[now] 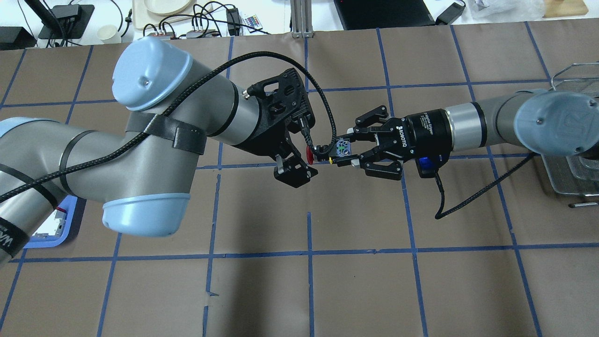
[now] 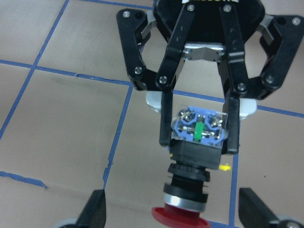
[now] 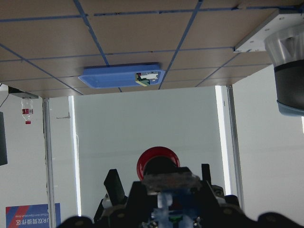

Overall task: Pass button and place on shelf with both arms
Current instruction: 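Close the right gripper on the button and open the left gripper, then carry the button toward the mesh basket with right gripper while left retracts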

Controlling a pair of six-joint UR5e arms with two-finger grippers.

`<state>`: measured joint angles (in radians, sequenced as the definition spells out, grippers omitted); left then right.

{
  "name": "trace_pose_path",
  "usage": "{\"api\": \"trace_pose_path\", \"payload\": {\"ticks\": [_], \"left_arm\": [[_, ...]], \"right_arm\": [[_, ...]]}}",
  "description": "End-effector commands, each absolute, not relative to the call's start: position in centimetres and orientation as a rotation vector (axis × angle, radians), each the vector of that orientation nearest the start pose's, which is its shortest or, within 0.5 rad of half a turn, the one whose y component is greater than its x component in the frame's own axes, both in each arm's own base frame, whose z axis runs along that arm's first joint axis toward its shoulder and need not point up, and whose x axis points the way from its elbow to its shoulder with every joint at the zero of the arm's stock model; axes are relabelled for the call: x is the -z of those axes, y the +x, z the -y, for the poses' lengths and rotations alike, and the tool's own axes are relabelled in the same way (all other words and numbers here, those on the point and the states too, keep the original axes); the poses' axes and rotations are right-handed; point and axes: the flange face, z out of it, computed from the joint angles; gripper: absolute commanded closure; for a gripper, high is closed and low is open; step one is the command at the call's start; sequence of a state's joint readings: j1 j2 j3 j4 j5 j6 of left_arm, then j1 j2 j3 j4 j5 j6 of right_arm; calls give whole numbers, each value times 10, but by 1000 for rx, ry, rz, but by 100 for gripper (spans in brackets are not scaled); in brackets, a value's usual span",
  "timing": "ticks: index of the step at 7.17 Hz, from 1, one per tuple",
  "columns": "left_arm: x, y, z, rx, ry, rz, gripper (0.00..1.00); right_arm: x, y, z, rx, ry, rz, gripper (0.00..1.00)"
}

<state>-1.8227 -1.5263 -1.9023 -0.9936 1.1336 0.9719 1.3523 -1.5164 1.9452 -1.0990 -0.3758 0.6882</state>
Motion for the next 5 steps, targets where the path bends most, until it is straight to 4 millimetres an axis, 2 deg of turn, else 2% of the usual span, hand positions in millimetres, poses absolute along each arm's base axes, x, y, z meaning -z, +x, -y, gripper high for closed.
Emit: {"api": "trace_pose_path", "payload": {"ticks": [1,2,3,4,5], "left_arm": [[-423,-231,447,622,1731,-2875,0],[-430,-196,463,586,1598,-2945,0],[-438,-164,486,534,1372,-2979,0],[-446,-150,495,456,1252,-3007,0],[-447,-134,505,309,1070,-3067,0]], "right_arm": [[-348,28,475,-1023,1482,-1592,97],[-374,-13,485,-922,1515,-1712,97],[-418,-33,500,-789,1513,-1904,97],[-453,-55,518,-647,1436,-2126,97],[-472,-82,536,-523,1286,-2375,97]]}}
